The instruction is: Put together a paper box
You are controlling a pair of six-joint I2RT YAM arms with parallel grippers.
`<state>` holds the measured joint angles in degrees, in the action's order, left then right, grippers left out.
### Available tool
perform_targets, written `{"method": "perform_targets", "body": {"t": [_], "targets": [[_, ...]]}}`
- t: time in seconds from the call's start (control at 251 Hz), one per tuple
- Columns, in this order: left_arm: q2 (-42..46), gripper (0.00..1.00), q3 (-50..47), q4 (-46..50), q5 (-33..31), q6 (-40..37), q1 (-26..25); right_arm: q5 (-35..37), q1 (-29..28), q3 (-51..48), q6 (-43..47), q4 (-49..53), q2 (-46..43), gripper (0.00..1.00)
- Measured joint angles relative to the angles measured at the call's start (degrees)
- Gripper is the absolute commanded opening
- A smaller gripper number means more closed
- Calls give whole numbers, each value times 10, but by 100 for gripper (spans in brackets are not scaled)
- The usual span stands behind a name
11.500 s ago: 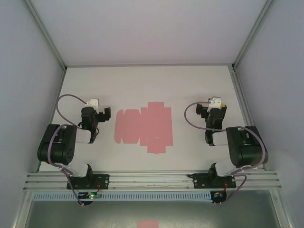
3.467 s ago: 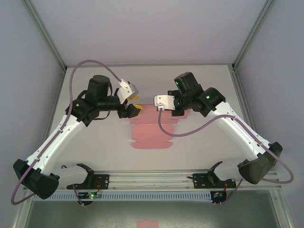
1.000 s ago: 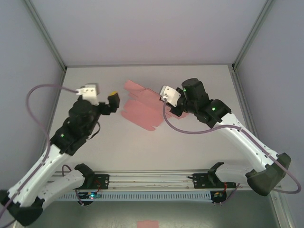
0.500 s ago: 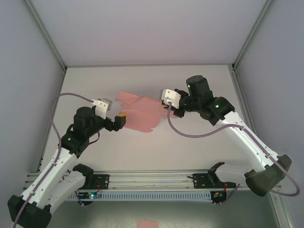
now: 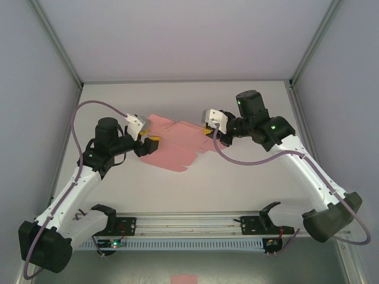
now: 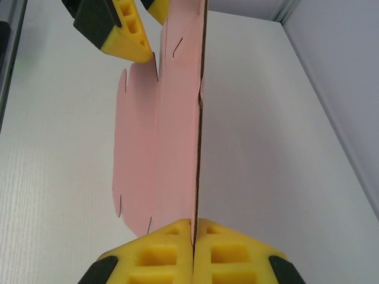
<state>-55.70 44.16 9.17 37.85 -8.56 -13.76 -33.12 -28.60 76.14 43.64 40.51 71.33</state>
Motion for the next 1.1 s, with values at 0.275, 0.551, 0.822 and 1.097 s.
{"method": "perform_targets", "body": {"t": [0.275, 0.551, 0.822, 1.097], "targets": [[-1, 31, 0, -24, 6, 31, 3, 10, 4, 1, -63, -28, 5, 0], [-19, 38, 0, -47, -12, 70, 2, 20, 3, 9, -140, -39, 23, 0], [-22, 42, -2, -48, -3, 73, 1, 24, 6, 25, -163, -21, 43, 0], [-27, 18, -4, -27, 8, 48, -17, 33, 14, 40, -178, -12, 63, 0]]}}
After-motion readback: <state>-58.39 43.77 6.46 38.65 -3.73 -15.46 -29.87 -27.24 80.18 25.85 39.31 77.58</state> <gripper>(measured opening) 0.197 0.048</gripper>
